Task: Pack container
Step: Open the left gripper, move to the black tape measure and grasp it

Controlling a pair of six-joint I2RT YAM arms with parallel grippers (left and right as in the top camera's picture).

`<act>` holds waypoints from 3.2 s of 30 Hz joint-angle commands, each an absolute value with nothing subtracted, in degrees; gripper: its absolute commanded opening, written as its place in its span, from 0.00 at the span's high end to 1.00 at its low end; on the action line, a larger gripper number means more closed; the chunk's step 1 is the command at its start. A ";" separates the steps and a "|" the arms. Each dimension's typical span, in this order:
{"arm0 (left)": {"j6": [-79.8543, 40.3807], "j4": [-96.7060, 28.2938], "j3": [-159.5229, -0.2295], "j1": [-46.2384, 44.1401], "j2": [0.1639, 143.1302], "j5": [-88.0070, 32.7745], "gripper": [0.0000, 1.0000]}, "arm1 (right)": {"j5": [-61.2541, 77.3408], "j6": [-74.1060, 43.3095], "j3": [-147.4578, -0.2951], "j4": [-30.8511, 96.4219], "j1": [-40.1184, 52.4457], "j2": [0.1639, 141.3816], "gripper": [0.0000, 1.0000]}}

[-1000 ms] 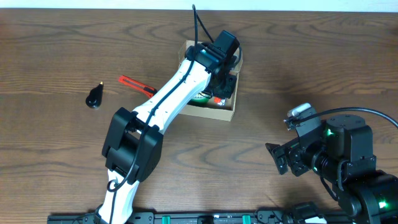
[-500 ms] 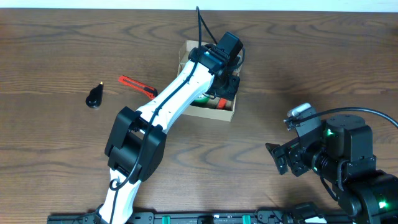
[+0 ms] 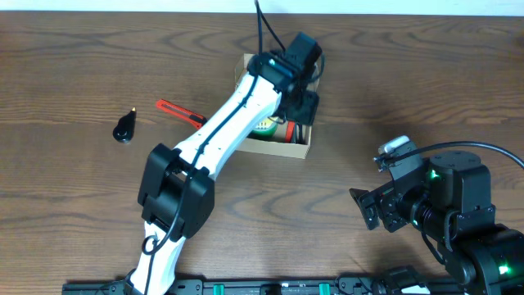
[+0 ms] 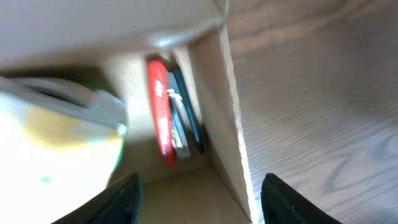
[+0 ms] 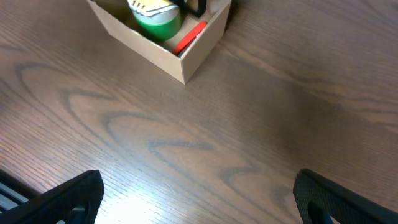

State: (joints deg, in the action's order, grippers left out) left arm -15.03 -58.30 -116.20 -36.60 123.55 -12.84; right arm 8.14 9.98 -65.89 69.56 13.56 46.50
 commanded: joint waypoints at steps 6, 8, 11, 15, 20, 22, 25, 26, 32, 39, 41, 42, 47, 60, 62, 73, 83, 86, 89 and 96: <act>-26.55 -64.53 -124.99 -28.91 111.70 4.51 0.32 | 8.40 10.79 -65.87 69.65 13.06 46.50 0.01; -27.77 -65.14 -124.99 -25.19 109.47 4.84 0.31 | 8.40 10.79 -65.87 69.65 13.06 46.50 0.01; -31.38 -67.85 -124.99 -18.00 108.07 4.40 0.31 | 8.40 10.79 -65.87 69.65 13.06 46.50 0.01; -34.96 -70.50 -123.09 -9.85 108.79 2.76 0.31 | 8.40 10.79 -65.87 69.65 13.04 46.50 0.01; -36.21 -67.85 -115.13 -2.96 109.51 2.74 0.30 | 8.40 10.79 -65.87 69.65 13.04 46.50 0.01; -36.01 -66.00 -111.37 -1.52 109.51 2.85 0.28 | 8.40 10.79 -65.87 69.65 13.04 46.50 0.01; -31.27 -61.84 -106.34 0.54 109.54 4.08 0.28 | 8.40 10.79 -65.87 69.65 13.04 46.50 0.01; -29.15 -60.12 -104.90 1.37 109.54 4.03 0.28 | 8.40 10.76 -65.87 69.65 13.04 46.50 0.01; -14.66 -52.18 -98.45 7.60 110.39 2.74 0.28 | 8.40 10.79 -65.87 69.65 13.04 46.50 0.01; 3.86 -51.18 -97.12 13.19 113.89 0.19 0.14 | 8.40 10.79 -65.87 69.65 13.04 46.50 0.01; 7.88 -51.18 -97.10 13.63 114.83 -0.01 0.10 | 8.40 10.79 -65.87 69.65 13.06 46.50 0.01; 9.50 -51.20 -97.12 13.69 115.24 -0.01 0.05 | 8.40 10.79 -65.87 69.65 13.04 46.50 0.01; 17.72 -52.36 -97.10 13.37 117.75 -0.08 0.05 | 8.40 10.76 -65.87 69.65 13.04 46.50 0.01; 27.14 -53.43 -97.10 13.10 126.17 -0.03 0.03 | 8.40 10.79 -65.87 69.65 13.06 46.50 0.01; 27.24 -53.41 -97.10 13.10 126.91 -0.08 0.03 | 8.40 10.79 -65.87 69.65 13.04 46.50 0.01; 26.87 -52.84 -97.10 13.04 130.52 0.54 0.06 | 8.40 10.79 -65.87 69.65 13.06 46.50 0.01; 24.84 -52.49 -97.10 12.99 130.85 0.64 0.41 | 8.40 10.79 -65.87 69.65 13.04 46.50 0.01; 24.16 -52.51 -97.10 12.93 130.85 0.62 0.46 | 8.40 10.76 -65.87 69.65 13.04 46.50 0.01; 23.77 -52.56 -97.12 12.71 130.85 0.69 0.52 | 8.40 10.79 -65.87 69.65 13.04 46.50 0.01; 21.61 -52.88 -97.12 12.49 130.85 0.69 0.64 | 8.40 10.79 -65.87 69.65 13.04 46.50 0.01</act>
